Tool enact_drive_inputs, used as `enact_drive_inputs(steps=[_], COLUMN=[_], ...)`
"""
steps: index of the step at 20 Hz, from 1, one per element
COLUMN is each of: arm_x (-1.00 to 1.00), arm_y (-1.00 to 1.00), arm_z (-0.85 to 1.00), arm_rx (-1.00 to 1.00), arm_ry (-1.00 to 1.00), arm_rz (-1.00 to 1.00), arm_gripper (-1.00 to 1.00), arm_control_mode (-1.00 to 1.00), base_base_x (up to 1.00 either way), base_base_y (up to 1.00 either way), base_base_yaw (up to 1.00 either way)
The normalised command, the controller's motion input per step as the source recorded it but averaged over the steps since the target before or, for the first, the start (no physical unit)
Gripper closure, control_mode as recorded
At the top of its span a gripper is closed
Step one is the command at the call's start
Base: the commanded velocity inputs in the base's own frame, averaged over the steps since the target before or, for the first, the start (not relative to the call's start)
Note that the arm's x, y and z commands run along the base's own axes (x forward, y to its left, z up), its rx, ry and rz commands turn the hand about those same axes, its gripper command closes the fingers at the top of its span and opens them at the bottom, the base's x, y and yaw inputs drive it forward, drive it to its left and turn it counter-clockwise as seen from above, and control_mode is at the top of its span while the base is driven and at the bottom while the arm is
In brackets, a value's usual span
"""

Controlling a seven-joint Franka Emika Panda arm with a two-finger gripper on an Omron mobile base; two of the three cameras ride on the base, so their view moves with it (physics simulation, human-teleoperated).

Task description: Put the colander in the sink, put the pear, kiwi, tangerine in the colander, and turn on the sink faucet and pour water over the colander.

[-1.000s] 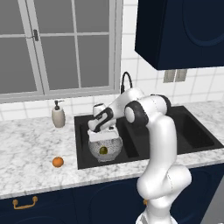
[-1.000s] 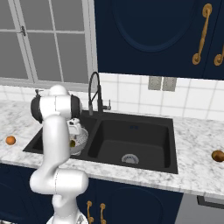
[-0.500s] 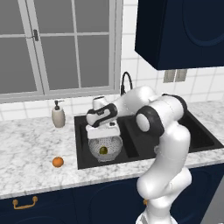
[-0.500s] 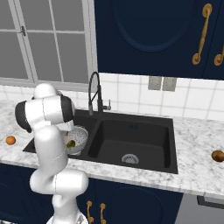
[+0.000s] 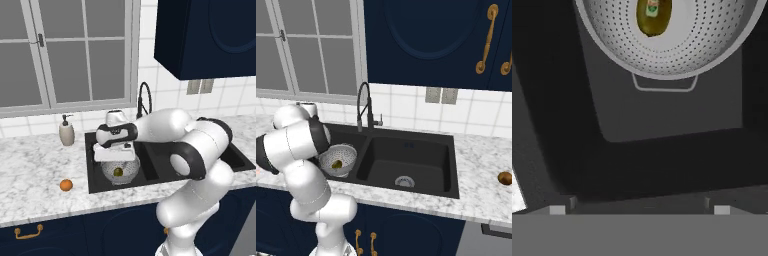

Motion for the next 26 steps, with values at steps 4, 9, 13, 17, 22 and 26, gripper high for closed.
enact_drive_inputs(steps=[4,9,13,17,22,26], arm_x=[-0.34,-0.02,0.21,0.13,0.06,0.0], arm_y=[0.65,0.77,0.75,0.69,0.59,0.4], arm_z=[0.18,0.09,0.0,0.0,0.0,0.0], arm_rx=[0.01,0.0,-0.01,-0.01,0.0,0.0], arm_ry=[0.0,-0.01,-0.06,-0.06,-0.02,-0.05], arm_rz=[0.0,0.0,0.0,0.0,0.0,0.0], arm_gripper=[-1.0,-1.0,-1.0,-1.0,-1.0,-1.0], arm_control_mode=[-1.0,-1.0,-1.0,-1.0,-1.0,-1.0], base_base_x=[0.0,0.0,0.0,0.0,0.0,0.0], base_base_y=[0.0,0.0,0.0,0.0,0.0,0.0], base_base_yaw=[0.0,0.0,0.0,0.0,0.0,0.0])
